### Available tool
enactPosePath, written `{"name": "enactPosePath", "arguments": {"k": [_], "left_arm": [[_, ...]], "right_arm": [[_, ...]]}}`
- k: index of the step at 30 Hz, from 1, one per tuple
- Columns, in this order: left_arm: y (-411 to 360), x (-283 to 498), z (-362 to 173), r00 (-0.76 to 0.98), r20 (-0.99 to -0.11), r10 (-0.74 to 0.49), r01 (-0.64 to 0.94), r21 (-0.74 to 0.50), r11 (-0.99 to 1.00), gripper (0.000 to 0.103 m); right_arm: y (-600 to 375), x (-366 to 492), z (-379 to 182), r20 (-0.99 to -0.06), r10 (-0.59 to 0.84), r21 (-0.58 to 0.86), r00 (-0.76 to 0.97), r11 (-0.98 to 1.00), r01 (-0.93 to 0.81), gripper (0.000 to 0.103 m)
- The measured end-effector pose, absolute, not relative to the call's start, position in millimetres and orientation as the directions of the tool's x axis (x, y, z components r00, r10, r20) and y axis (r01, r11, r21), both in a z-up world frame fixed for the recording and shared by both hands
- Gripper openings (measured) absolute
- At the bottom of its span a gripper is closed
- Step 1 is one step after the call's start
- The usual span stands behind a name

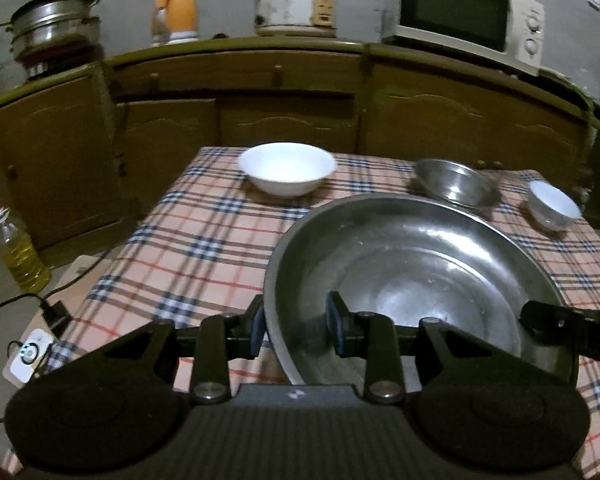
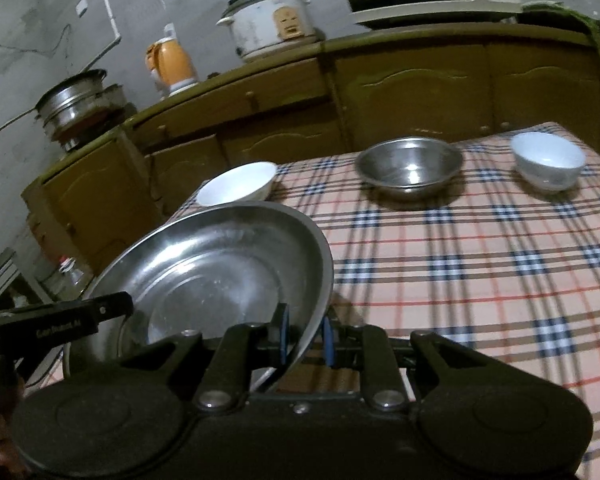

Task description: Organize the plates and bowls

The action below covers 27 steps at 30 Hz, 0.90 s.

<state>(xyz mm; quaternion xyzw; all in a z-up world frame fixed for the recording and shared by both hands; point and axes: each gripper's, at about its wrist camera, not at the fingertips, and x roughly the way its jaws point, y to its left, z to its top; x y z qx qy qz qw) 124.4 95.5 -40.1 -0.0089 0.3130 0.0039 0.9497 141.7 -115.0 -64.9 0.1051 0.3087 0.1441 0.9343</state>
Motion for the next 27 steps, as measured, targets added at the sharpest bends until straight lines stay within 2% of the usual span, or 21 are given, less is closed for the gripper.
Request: {"name": "enactPosePath", "arguments": {"k": [27], "left_arm": [[186,178,-87,0.744,-0.663,0.082,-0.131,-0.024,0.991,0.032]], "right_arm": [[-5,212,-116,-0.612,0.365,0.225,0.702,0.931,-0.288,0.024]]}}
